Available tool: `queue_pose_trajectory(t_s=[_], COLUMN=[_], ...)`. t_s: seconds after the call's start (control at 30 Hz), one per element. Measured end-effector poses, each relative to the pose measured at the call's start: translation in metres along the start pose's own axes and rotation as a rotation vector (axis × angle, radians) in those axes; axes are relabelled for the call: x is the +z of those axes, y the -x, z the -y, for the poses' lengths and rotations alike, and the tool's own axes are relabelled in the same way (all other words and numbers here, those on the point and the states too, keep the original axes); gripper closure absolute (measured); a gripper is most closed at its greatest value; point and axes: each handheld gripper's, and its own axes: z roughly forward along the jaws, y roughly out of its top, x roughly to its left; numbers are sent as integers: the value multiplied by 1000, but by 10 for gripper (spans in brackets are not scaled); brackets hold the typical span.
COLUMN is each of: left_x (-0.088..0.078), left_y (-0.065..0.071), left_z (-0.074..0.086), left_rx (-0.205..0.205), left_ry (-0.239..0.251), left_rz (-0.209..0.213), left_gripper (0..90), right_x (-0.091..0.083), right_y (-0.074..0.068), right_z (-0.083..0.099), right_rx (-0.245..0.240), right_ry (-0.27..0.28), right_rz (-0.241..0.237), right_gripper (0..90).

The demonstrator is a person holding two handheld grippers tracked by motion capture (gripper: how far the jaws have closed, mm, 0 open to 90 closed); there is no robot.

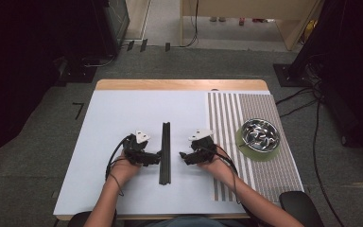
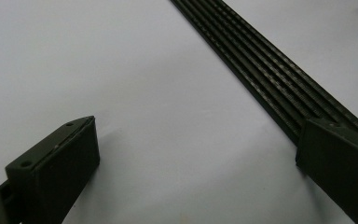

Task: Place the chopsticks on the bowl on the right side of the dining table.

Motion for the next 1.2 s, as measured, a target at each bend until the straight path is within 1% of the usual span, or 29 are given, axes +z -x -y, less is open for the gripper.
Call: queue_pose_trajectory(t_s=[0.2, 0.33, 0.4, 0.47, 0.53, 0.6, 0.67, 0.77, 0.87, 0.93, 1.03, 1.1, 1.17, 1.2], left_x=[0, 0, 0, 0, 0, 0, 0, 0, 0, 0, 0, 0, 0, 0], left_y=[0, 0, 0, 0, 0, 0, 0, 0, 0, 0, 0, 0, 0, 0], left_z=[0, 0, 0, 0, 0, 0, 0, 0, 0, 0, 0, 0, 0, 0], left_rx=[0, 0, 0, 0, 0, 0, 0, 0, 1, 0, 0, 1, 1, 1], left_ry=[0, 0, 0, 0, 0, -1, -1, -1, -2, -1, -1, -1, -1, -1], left_rz=[0, 0, 0, 0, 0, 0, 0, 0, 1, 1, 1, 0, 0, 0], left_gripper=[0, 0, 0, 0, 0, 0, 0, 0, 0, 0, 0, 0, 0, 0], right_x=[-1, -3, -3, -3, -3, -2, -1, 0, 1, 1, 2, 2, 2, 2], right_y=[-6, -9, -11, -11, -13, -15, -17, -20, -24, -25, -27, -28, -29, -31], right_z=[-3, -5, -6, -6, -6, -6, -6, -6, -7, -8, -7, -7, -7, -8], right_rx=[5, 5, 12, 8, 15, 27, 25, 26, 15, 21, 22, 25, 13, 5], right_ry=[5, 32, 29, 34, 41, 35, 28, 34, 37, 44, 37, 40, 48, 53], right_rz=[-19, -17, -22, -27, -34, -46, -57, -58, -59, -57, -59, -68, -85, -89], right_gripper=[181, 206, 204, 205, 224, 238, 250, 248, 235, 233, 235, 261, 306, 313])
